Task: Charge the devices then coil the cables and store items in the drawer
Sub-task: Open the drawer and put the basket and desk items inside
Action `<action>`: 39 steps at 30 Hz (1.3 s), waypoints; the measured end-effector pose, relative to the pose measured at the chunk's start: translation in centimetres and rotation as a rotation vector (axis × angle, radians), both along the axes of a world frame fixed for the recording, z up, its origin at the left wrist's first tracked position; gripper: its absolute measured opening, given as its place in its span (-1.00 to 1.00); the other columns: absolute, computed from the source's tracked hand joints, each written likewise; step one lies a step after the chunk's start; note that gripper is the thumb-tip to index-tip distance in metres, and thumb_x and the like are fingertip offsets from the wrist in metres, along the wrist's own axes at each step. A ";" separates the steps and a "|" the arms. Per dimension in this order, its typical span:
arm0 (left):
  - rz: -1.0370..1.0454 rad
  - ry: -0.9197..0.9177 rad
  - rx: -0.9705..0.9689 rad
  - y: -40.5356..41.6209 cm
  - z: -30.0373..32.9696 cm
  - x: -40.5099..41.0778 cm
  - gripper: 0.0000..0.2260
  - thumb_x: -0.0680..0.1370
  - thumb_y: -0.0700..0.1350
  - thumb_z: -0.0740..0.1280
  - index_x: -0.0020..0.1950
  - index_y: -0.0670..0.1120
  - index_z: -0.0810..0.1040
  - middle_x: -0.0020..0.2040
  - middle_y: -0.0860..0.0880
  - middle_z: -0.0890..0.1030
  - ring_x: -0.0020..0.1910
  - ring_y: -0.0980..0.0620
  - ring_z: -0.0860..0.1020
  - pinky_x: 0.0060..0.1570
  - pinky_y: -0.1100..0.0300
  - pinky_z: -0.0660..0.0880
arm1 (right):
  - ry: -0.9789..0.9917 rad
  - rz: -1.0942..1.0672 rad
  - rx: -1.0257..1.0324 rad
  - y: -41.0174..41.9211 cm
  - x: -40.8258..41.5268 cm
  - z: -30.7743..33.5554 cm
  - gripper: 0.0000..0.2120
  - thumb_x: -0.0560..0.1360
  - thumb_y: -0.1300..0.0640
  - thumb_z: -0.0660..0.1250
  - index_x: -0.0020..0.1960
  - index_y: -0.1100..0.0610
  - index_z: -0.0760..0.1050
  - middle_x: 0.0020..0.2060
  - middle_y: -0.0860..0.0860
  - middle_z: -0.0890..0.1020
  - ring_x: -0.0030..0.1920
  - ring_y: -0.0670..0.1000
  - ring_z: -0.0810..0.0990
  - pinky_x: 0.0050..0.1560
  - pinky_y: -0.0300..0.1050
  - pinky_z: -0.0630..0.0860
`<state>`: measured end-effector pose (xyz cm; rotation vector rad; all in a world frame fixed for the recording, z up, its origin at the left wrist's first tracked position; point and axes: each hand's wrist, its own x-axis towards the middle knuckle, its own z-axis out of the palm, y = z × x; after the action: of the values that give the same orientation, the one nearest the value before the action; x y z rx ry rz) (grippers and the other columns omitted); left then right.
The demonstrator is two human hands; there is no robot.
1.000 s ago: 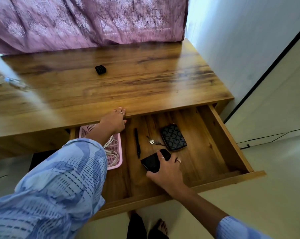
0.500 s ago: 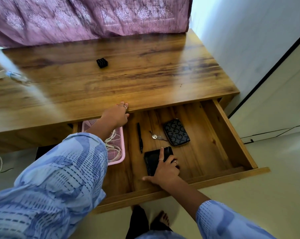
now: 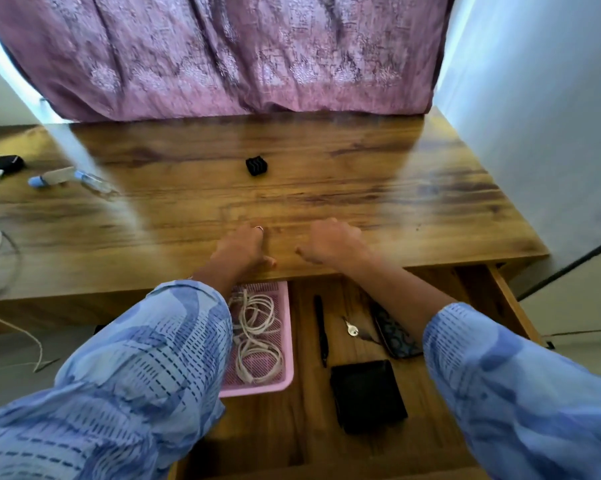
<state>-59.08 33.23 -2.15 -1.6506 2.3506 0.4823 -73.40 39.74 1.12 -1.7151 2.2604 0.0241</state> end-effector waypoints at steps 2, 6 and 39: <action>0.026 -0.054 0.034 -1.6 0.0 0.2 -0.17 0.27 0.20 0.51 0.43 -0.05 0.28 0.43 -0.15 0.29 0.39 -0.24 0.30 0.30 -0.23 0.34 | -0.001 0.017 0.005 -3.1 0.2 -0.2 -0.64 0.46 -0.11 0.33 0.13 0.11 0.52 0.14 0.10 0.56 0.14 0.16 0.52 -0.12 -0.01 0.36; -0.057 -0.190 0.053 -4.0 -0.3 -0.2 0.10 0.17 0.32 0.50 0.54 0.03 0.00 0.56 -0.10 -0.01 0.50 -0.29 0.02 0.40 -0.32 0.08 | 0.018 0.089 0.083 -8.8 0.2 -1.4 -0.52 0.48 -0.13 0.29 0.28 0.15 0.43 0.28 0.15 0.45 0.26 0.21 0.43 0.09 0.11 0.44; -0.212 -0.211 0.158 -7.2 -2.5 -0.1 0.30 0.16 0.34 0.48 0.48 -0.07 -0.42 0.49 -0.19 -0.39 0.46 -0.35 -0.28 0.41 -0.31 -0.08 | -0.171 0.197 -0.433 -19.5 2.3 -4.6 -0.78 0.58 0.23 0.16 0.13 0.27 0.50 0.07 0.19 0.59 0.11 0.21 0.53 0.07 0.04 0.53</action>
<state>-59.16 26.06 -4.63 -1.2969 2.2361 0.4183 -71.14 20.25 -3.53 -2.0537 2.0676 -0.5856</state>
